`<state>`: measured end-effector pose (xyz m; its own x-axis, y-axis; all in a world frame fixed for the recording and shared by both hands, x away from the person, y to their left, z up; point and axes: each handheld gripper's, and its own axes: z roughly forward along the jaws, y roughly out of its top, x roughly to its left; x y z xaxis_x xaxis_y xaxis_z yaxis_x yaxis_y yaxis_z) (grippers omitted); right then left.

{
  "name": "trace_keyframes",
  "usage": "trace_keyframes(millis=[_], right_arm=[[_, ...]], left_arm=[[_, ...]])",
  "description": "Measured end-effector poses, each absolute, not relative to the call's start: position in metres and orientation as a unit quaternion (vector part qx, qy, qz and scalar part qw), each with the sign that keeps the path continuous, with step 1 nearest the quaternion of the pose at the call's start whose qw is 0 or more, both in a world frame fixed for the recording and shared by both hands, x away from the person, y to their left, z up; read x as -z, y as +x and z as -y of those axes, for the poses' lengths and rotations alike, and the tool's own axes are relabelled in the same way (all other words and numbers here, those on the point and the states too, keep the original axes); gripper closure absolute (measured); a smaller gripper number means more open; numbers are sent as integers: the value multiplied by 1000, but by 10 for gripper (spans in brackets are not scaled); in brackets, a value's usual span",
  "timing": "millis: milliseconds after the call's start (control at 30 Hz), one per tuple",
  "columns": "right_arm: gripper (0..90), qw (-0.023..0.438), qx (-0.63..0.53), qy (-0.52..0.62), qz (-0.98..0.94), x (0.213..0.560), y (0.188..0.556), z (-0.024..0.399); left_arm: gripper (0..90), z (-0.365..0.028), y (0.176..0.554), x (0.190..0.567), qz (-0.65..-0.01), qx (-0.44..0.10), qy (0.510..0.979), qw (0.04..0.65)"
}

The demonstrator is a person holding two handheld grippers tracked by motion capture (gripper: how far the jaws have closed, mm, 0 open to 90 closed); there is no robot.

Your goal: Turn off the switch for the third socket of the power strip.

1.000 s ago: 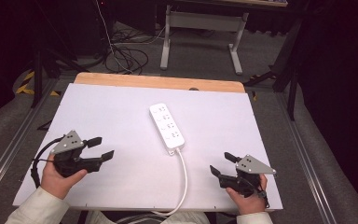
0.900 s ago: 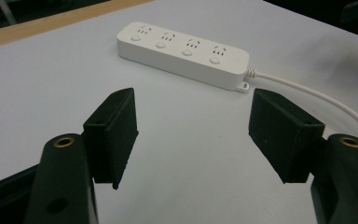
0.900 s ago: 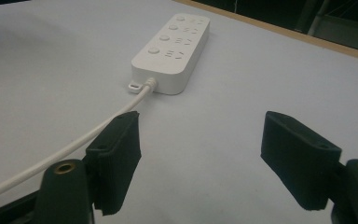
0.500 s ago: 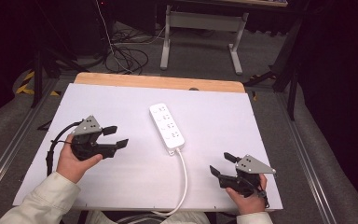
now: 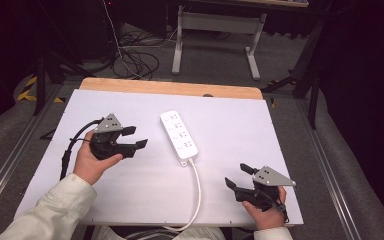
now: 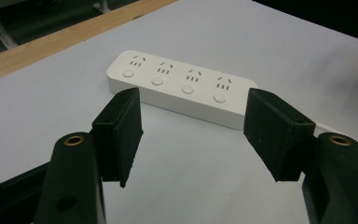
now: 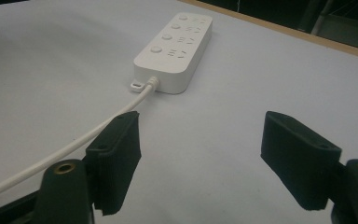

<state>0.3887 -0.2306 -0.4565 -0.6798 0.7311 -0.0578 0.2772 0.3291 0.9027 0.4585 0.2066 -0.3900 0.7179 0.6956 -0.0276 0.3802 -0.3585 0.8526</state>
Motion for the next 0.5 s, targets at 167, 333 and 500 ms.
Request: trace_keyframes(millis=[167, 333, 500], right_arm=[[284, 235, -480, 322, -781, 457, 389, 230], [285, 235, -481, 321, -781, 457, 389, 230], [285, 235, -480, 320, -783, 457, 389, 230]], left_arm=[[392, -200, 470, 389, -337, -170, 807, 454], [408, -191, 480, 389, -337, -170, 806, 456], [403, -184, 491, 392, -342, -170, 805, 453]])
